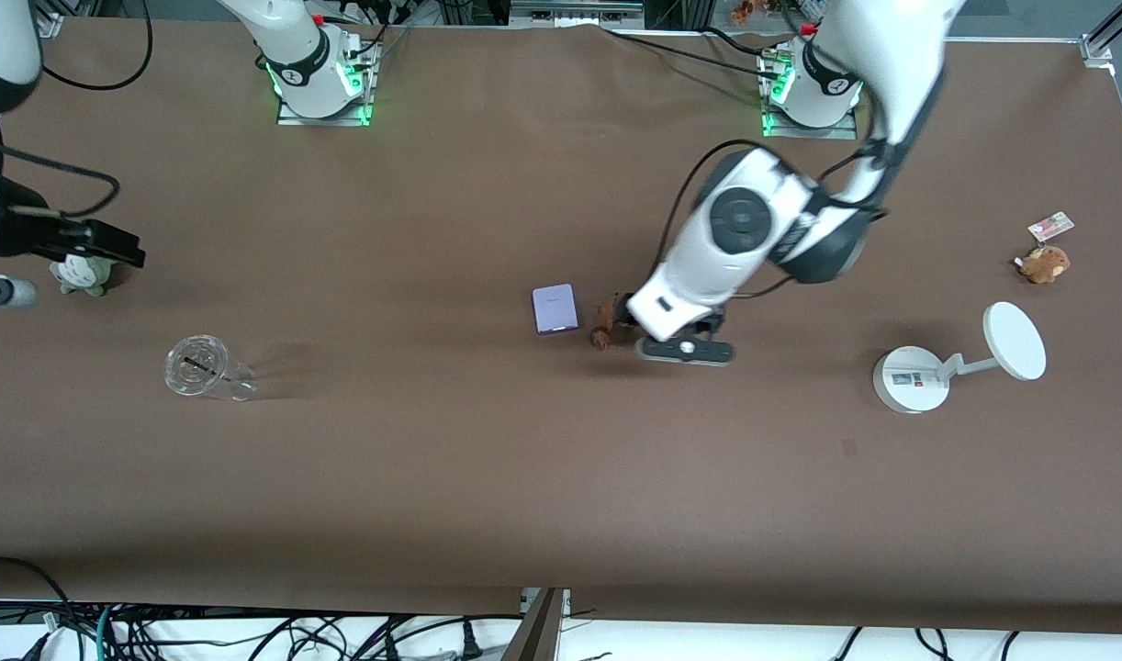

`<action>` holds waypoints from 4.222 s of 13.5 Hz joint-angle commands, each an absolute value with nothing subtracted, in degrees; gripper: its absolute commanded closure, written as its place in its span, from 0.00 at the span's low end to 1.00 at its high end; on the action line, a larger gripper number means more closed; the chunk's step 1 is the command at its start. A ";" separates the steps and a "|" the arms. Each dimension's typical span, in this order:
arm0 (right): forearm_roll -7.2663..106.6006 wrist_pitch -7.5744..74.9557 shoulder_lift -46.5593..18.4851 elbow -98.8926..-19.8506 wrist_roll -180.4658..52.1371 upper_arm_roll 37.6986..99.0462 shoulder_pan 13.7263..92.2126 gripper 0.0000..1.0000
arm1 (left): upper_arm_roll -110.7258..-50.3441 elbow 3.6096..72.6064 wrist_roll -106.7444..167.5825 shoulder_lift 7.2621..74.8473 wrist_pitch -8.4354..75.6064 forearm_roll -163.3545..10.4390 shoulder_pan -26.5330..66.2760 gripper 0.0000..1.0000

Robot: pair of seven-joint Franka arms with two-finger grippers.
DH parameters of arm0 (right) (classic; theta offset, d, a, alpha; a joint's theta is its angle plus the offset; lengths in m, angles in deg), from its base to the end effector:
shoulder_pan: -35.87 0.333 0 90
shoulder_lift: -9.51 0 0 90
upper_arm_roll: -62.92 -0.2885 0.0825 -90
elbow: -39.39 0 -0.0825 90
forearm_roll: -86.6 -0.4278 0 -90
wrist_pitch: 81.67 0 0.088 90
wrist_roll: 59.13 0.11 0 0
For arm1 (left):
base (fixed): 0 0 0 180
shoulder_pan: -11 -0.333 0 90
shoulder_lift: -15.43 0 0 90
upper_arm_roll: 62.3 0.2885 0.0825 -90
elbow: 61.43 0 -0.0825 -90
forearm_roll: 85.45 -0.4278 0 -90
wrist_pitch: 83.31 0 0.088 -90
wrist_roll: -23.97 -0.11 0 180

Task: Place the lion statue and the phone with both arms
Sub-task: 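Grasp the lion with the left gripper while the right gripper moves out, then carry the lion toward the lamp while the right gripper reaches the phone, then grasp the lavender flip phone with the right gripper, then set the lion beside the lamp while the right gripper lifts the phone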

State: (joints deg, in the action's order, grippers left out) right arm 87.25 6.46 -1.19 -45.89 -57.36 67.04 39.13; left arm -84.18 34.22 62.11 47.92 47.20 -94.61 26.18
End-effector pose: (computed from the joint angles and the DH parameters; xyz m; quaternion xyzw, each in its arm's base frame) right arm 0.6407 -0.0076 0.5180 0.9973 -0.0225 -0.0681 0.0129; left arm 0.5806 -0.4050 0.2511 0.9984 -0.0086 0.0117 0.0554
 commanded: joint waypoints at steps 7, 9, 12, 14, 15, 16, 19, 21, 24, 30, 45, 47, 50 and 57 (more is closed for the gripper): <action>86.86 6.40 -4.81 -44.46 -56.58 66.97 44.83 0.00 | -83.39 31.91 67.65 57.00 51.42 -103.47 33.23 0.00; 86.87 7.27 -6.12 -44.46 -57.20 66.97 45.97 0.00 | -83.30 31.91 67.56 57.36 51.51 -103.56 33.23 0.06; 86.87 8.94 -7.53 -44.46 -56.67 66.97 47.64 0.00 | -83.30 31.91 67.04 57.80 51.51 -103.56 33.23 0.71; 86.78 10.87 -8.67 -44.46 -56.58 66.97 48.61 0.00 | -83.30 31.91 66.86 57.71 51.42 -103.56 32.88 0.81; 86.78 11.58 -9.37 -44.46 -56.58 66.97 49.05 0.00 | -83.30 31.91 66.77 57.71 51.42 -103.56 32.71 0.85; 86.78 12.72 -10.08 -44.46 -56.58 66.97 49.66 0.00 | -83.30 31.91 66.77 57.71 51.42 -103.56 32.62 0.86; 86.69 15.88 -11.84 -44.63 -56.41 66.97 51.25 0.00 | -83.30 31.91 67.03 56.14 50.20 -103.47 31.57 0.92; 84.51 17.12 -13.24 -44.72 -56.41 66.97 51.69 0.00 | -83.22 31.65 67.12 52.11 43.20 -103.38 30.25 0.90; 82.12 20.36 -15.35 -44.90 -56.41 66.97 53.17 0.00 | -83.65 31.82 61.89 46.82 33.52 -103.21 22.63 0.88; 82.03 29.67 -21.41 -44.99 -44.39 66.97 63.18 0.00 | -83.66 32.79 42.80 43.82 28.13 -102.76 6.36 0.88; 82.38 47.97 -36.36 -44.81 -27.40 66.97 84.03 0.00 | -83.30 44.04 36.45 47.07 43.77 -103.56 -6.22 0.83; 82.38 47.97 -36.36 -44.81 -27.40 66.97 84.47 0.00 | -83.30 44.04 35.40 47.69 44.13 -103.64 -6.58 0.83; 82.21 48.06 -36.63 -44.90 -27.40 66.97 85.53 0.00 | -83.30 44.04 35.48 48.30 44.57 -103.73 -6.58 0.62; 82.29 50.08 -38.47 -44.99 -27.40 66.97 85.71 0.00 | -85.05 41.84 35.48 45.33 36.24 -103.73 -5.79 0.00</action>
State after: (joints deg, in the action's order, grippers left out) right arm 82.65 49.38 -37.78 -45.81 -27.68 66.40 85.11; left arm -83.64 42.58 35.86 47.86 40.30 -101.85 -5.71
